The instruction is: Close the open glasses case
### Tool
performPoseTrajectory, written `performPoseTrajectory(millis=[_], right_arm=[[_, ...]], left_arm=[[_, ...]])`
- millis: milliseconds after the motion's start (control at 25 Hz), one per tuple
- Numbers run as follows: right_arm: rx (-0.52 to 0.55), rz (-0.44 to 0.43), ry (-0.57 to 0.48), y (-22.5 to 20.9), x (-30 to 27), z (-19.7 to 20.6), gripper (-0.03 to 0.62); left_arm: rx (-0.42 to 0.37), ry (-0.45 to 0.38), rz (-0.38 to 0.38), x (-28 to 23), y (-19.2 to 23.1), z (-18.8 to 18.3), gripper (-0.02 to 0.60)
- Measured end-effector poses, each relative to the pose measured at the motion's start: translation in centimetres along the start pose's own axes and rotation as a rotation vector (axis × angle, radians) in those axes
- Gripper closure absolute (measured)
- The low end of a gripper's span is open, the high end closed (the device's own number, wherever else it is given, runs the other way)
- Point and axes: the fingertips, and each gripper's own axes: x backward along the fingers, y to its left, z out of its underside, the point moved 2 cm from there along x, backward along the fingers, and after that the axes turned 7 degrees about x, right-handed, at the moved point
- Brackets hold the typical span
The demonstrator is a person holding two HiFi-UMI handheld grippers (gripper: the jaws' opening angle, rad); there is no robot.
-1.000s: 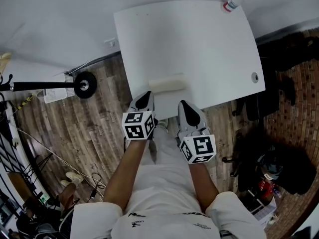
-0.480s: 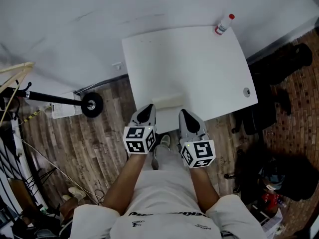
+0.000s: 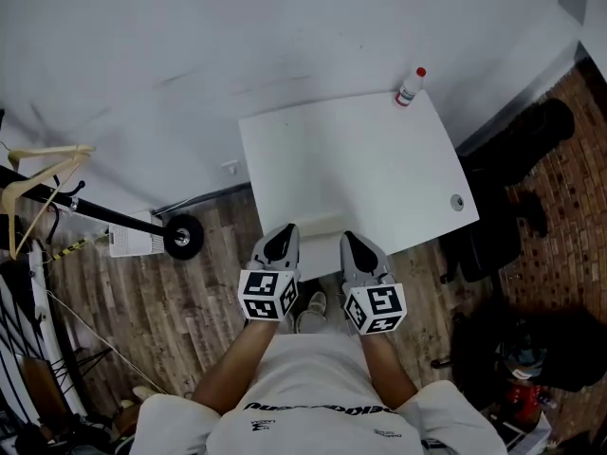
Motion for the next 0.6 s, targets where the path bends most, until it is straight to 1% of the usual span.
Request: performPoseTrajectory(millis=[160,320,600], right_arm=[[0.012,-0.008,-0.029,0.4,0.0,-1.7,0.599],[0.041,-0.022,-0.053,0.7,0.2,-3.2,0.599],[0.075,-0.023,-0.097,0.8,0.3,-5.2,0.599]], left_arm=[[-0.030,-0.030,0.014,1.0,-1.1,-1.3,0.584],[-0.062,-0.049,0.026,1.6,-2.2,-1.6,0.584],[-0.100,-0.079,0.030,2.2,-3.0,-3.1,0.584]])
